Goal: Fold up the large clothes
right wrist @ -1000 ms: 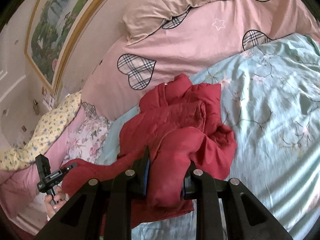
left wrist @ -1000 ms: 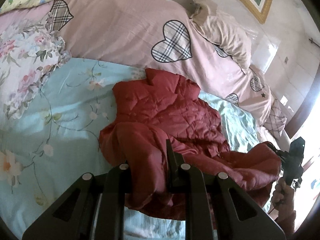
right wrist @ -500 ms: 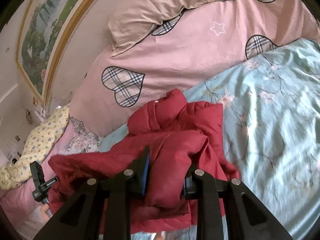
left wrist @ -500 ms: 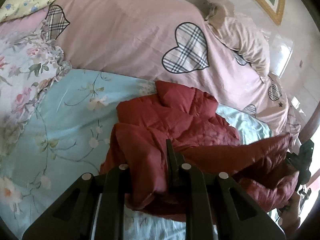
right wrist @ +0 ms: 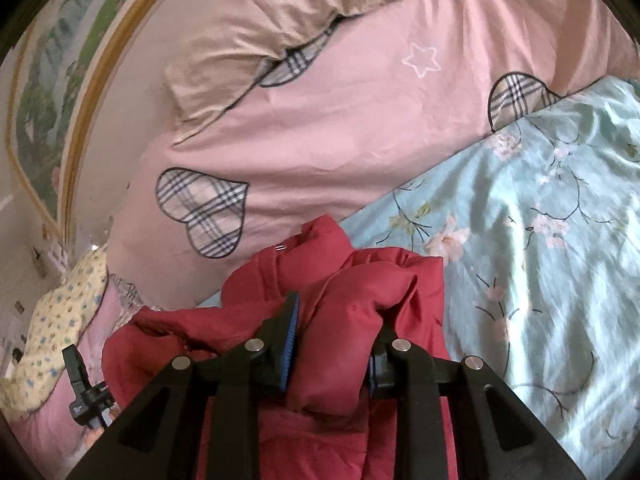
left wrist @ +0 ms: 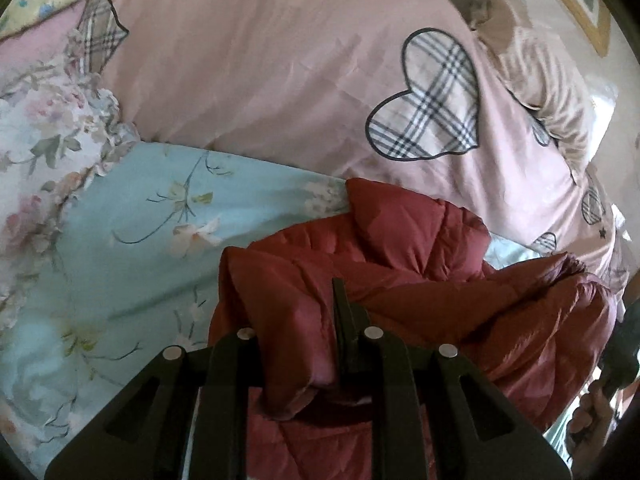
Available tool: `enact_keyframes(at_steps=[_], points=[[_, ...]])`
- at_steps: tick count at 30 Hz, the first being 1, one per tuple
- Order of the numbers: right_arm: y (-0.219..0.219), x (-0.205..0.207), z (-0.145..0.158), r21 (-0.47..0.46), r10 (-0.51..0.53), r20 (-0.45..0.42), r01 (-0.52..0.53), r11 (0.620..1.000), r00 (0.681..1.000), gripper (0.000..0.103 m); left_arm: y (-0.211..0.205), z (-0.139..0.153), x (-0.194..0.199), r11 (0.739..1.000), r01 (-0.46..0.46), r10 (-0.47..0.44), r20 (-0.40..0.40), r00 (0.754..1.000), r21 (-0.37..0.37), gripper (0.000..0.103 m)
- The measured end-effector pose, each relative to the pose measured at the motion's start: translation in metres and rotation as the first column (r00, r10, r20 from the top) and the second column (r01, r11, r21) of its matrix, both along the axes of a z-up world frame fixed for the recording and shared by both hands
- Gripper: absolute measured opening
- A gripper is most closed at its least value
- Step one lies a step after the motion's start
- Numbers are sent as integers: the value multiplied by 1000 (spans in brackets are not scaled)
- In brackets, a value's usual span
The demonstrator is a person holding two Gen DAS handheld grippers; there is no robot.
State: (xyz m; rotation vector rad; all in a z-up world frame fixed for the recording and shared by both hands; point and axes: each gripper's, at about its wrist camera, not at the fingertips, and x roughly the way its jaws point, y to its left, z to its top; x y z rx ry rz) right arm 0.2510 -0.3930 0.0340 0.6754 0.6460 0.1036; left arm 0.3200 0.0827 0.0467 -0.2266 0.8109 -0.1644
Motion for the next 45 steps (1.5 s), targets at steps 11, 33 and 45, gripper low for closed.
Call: enact_keyframes(at_steps=[11,33,45], points=[[-4,48,-30,-51,-57,-48,55,997,997,25,-12,-20,57,1000,-10,10,-36,999,14,20],[-17,128,-87,-38,-155,-127,151,988,980,27,-20,-60,137,998,-56,53,-147,988,-14,28],[-5,143,-90,-74,-160,-139,151,986,977,31,-17,13,25,995,98,-98,42,994,13,51]])
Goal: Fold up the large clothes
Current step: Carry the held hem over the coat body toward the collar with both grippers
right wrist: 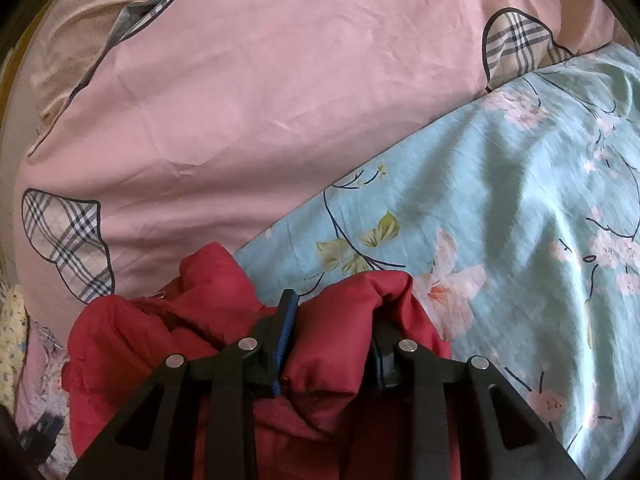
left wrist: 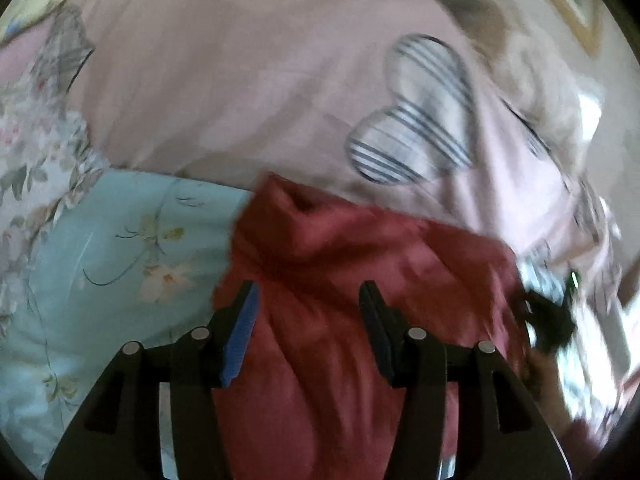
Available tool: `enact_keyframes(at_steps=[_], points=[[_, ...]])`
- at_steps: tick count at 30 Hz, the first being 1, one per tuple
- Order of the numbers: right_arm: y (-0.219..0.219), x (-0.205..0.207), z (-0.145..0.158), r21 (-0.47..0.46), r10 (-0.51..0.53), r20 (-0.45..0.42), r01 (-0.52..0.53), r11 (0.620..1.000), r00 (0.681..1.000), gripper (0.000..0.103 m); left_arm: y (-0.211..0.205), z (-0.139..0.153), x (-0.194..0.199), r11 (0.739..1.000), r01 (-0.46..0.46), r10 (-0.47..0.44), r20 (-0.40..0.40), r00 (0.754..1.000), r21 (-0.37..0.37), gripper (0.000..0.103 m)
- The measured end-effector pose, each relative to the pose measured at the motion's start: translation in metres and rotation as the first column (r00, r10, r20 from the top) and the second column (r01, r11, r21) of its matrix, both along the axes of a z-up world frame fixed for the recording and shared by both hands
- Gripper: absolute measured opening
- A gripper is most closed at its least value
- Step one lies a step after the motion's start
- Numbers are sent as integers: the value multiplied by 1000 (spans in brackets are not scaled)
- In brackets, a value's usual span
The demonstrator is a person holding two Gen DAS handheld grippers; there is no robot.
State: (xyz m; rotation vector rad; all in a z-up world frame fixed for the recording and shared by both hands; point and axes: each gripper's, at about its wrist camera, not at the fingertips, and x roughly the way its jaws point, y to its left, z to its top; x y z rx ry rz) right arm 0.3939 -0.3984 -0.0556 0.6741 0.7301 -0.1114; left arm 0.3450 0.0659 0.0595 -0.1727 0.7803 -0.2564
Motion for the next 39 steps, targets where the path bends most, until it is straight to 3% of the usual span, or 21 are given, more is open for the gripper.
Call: enact_keyframes(at_steps=[3,5,9,10,15,16,19,22,24,28,35,39], points=[[2,2,0,-8,2,-5,-2,1000,1000,31,-39,-17,-24,990,125,-125,-16,992,57,51],[2,2,3,-8,7,-7,-7,1000,1000,32,-61,-33,-28,978,164,-161,-33,986,128,51],[4,-12,25,-14,29,32,-29,999,999,45,-87,-69,-19,950,142,-129,-65,989,278,51],[7,-20,36,-32,41,53,-39,999,998,47,-86,-75,-15,949,129,-114,-70,991,287,51],[40,-74,84,-211,145,176,-107,972,974,81,-82,-86,5,957,89,-72,-72,995,277,52],[56,-85,87,-261,211,175,-161,952,962,83,-83,-87,6,956,88,-71,-71,995,281,52],[87,-85,75,-338,354,62,-314,887,933,83,-77,-87,7,949,81,-65,-60,996,304,52],[99,-67,47,-391,374,-90,-378,840,923,82,-69,-82,11,952,55,-42,-51,998,301,52],[89,-50,28,-359,344,-145,-373,855,928,82,-58,-81,18,956,26,-10,-57,998,293,51],[70,-26,8,-292,289,-166,-327,899,943,88,-39,-92,37,962,-14,38,-84,996,274,51],[66,-5,-5,-261,268,-192,-312,913,944,94,-19,-112,61,978,-67,95,-134,986,195,53],[61,2,-9,-238,268,-187,-309,921,945,95,-19,-116,64,976,-72,102,-138,985,207,54]])
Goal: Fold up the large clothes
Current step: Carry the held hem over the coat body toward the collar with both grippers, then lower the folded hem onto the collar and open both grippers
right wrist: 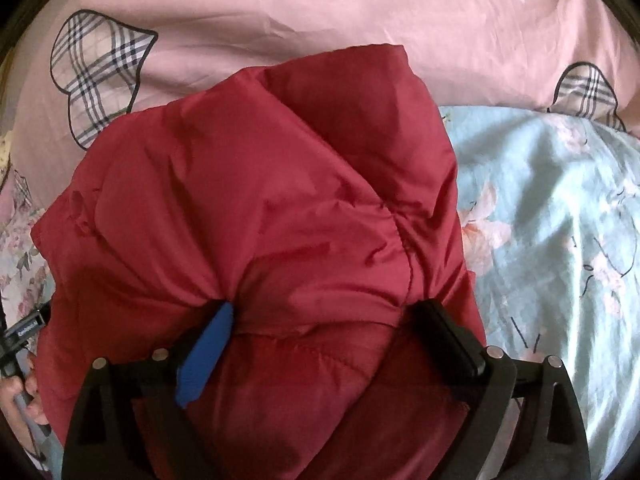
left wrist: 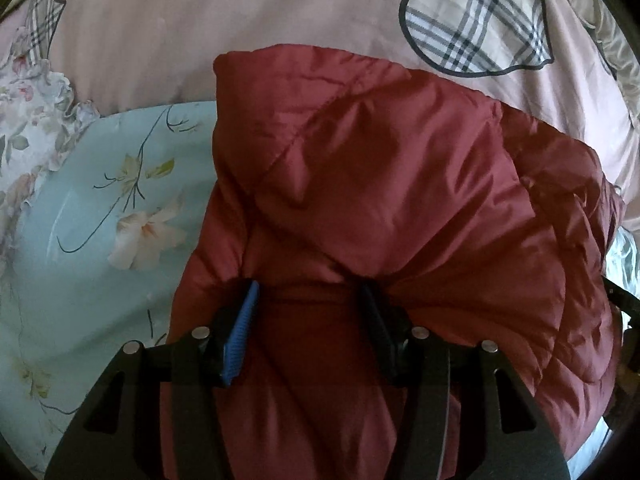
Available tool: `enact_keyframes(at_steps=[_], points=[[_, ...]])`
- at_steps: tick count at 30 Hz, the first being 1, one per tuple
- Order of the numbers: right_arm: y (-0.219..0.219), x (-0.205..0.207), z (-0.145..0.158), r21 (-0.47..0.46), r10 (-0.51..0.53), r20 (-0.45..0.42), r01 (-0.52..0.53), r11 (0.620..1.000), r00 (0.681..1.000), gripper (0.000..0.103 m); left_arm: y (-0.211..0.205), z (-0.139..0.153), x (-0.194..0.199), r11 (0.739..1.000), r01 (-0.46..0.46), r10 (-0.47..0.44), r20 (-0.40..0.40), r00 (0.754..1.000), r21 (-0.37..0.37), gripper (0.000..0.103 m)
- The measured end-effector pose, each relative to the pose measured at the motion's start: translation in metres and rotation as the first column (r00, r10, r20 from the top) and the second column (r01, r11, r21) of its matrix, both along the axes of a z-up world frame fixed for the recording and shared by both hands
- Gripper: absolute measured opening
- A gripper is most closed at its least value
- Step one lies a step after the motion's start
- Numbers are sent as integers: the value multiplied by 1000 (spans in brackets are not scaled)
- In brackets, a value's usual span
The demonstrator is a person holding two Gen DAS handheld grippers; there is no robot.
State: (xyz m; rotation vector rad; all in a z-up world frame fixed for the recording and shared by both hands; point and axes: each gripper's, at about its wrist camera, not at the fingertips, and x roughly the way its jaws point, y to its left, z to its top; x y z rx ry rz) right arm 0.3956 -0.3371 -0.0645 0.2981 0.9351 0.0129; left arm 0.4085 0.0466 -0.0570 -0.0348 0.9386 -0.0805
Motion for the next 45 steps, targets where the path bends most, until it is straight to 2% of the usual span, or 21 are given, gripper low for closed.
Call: enact_keyframes(at_steps=[4,15,19,21,23,29,34,39,43,45], points=[[-5,-1,0,2,-4,0,4,1000,1000,95,0,5,-3,1000,3,-3,0,1000,13,53],[-19,-31,18,7,-23,34,23,1000,999,93,9,34,-39,999,24,-22,39,999,-30,56],[-26,-45,27,22,-17,46,16,1000,999,93,19,42,-54,997,19,-15,55,998,-79,61],[-31,-58,28,32,-14,50,12,999,999,93,27,43,-59,995,-3,8,57,998,-98,71],[-25,-72,38,40,-10,52,8,999,999,93,37,42,-62,993,-24,31,62,998,-119,72],[-33,-94,35,31,0,24,-1,1000,1000,93,59,32,-62,981,-37,42,26,999,-193,72],[-47,-102,27,84,-21,4,21,996,1000,93,73,24,-59,962,-48,47,-12,999,-268,72],[-55,-108,26,123,-40,8,39,992,999,94,77,20,-59,957,-49,44,-24,999,-286,75],[-66,-110,23,219,-57,13,52,974,998,94,79,18,-59,947,-44,34,-36,999,-318,76],[-70,-108,20,269,-65,13,59,961,998,94,79,15,-58,940,-36,22,-47,999,-338,82]])
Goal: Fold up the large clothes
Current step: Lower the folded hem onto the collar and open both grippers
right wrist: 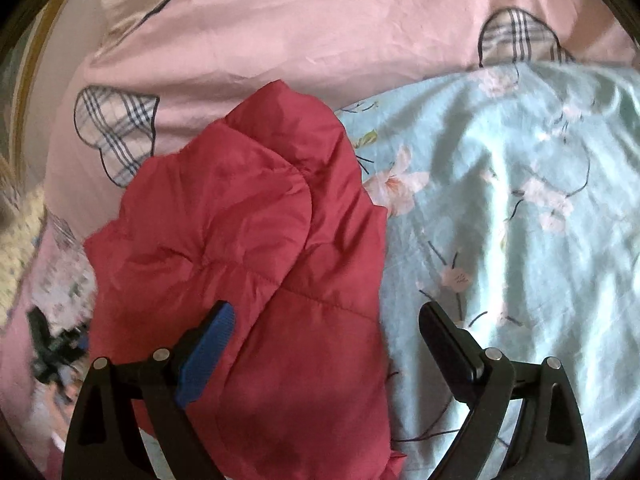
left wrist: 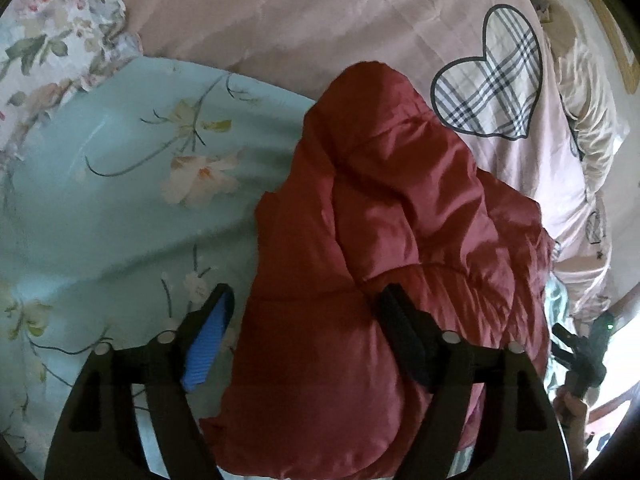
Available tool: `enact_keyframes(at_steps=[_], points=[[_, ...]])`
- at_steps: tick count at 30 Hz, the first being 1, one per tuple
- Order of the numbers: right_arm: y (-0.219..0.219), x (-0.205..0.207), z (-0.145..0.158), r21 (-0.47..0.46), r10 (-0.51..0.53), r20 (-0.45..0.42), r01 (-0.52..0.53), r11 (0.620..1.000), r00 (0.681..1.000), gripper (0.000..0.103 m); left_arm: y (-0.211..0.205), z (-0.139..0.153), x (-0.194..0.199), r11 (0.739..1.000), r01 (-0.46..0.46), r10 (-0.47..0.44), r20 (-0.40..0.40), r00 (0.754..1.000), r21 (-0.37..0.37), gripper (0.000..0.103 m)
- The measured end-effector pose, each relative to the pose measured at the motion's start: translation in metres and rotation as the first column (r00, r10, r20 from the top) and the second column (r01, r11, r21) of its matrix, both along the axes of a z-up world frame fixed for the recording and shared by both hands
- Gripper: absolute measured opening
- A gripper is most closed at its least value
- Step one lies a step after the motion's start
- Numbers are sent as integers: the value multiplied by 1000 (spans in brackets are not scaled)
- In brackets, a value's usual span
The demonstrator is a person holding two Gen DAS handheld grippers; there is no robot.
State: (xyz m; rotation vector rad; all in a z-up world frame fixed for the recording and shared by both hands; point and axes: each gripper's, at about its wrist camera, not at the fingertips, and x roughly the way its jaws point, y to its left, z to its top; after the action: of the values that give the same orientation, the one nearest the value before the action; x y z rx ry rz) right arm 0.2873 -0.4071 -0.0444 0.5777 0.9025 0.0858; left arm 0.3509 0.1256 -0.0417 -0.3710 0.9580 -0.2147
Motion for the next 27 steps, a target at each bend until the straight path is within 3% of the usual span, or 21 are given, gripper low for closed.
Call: enact_keyframes(at_steps=[7,9,14,17,19,21,27], points=[[-10,16,-26,163,7,-43,0,987,999,95,0,-14,10,995,41,-45,-49,998,-88,87],[-6,22,-34,192,38,-58,-26,981,998,95,-3,-21,14,991,55,-65,-76,995,-123,89],[6,34,-45,237,92,-70,-73,969,993,97,-14,-35,24,989,66,-80,-108,991,-129,102],[15,40,-48,254,117,-79,-93,963,990,95,-21,-46,30,983,77,-101,-140,985,-168,103],[17,40,-48,255,117,-84,-92,963,990,91,-23,-47,30,979,86,-112,-131,985,-185,97],[19,39,-45,249,124,-81,-100,963,989,80,-25,-45,27,977,101,-123,-114,986,-188,83],[24,26,-26,231,130,-50,-115,966,990,50,-36,-21,10,981,145,-154,-60,986,-125,51]])
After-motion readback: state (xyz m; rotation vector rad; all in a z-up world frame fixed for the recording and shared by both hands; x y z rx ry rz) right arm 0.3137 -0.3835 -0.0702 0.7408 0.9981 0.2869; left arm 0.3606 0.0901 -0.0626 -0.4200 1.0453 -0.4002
